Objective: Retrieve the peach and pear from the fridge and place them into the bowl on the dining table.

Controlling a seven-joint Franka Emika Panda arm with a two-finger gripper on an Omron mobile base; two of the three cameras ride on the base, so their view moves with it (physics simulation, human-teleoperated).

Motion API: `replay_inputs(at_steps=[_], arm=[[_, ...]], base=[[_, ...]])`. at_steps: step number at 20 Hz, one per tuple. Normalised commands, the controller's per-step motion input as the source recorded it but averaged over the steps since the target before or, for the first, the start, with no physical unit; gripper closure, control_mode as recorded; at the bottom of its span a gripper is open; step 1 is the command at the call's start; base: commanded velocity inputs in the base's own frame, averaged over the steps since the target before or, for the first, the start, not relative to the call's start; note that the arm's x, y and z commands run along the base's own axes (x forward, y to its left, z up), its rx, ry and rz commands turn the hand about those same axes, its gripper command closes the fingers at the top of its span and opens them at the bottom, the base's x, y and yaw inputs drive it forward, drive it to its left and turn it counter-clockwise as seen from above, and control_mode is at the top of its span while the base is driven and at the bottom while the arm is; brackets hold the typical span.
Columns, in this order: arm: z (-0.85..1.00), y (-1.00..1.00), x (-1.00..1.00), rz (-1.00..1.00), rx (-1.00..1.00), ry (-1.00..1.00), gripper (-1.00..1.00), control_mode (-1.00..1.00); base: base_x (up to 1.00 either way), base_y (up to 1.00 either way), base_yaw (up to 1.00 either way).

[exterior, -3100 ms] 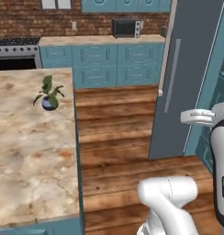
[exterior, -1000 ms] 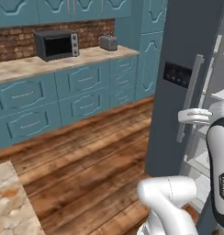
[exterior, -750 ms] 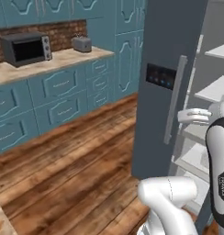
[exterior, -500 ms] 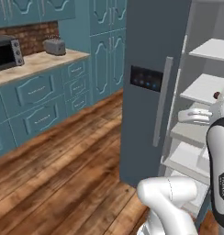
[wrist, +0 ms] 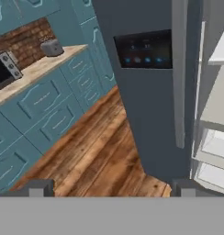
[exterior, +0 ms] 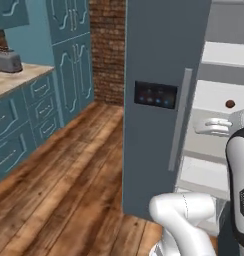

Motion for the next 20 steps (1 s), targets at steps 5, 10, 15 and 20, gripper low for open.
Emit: replay_inputs(at_steps=[5, 10, 15, 20], arm=[[0.00, 0.00, 0.00, 0.00, 0.00, 0.00, -1.00, 1.00], [0.00, 0.00, 0.00, 0.00, 0.00, 0.00, -1.00, 1.00], [0.00, 0.00, 0.00, 0.00, 0.00, 0.00, -1.00, 1.00], [0.00, 0.00, 0.00, 0.00, 0.00, 0.00, -1.00, 1.00]], base=[[0.58, 0.60, -0.51], [0.26, 0.14, -0.52], [0.26, 0.00, -0.47], [0.31, 0.00, -0.41]])
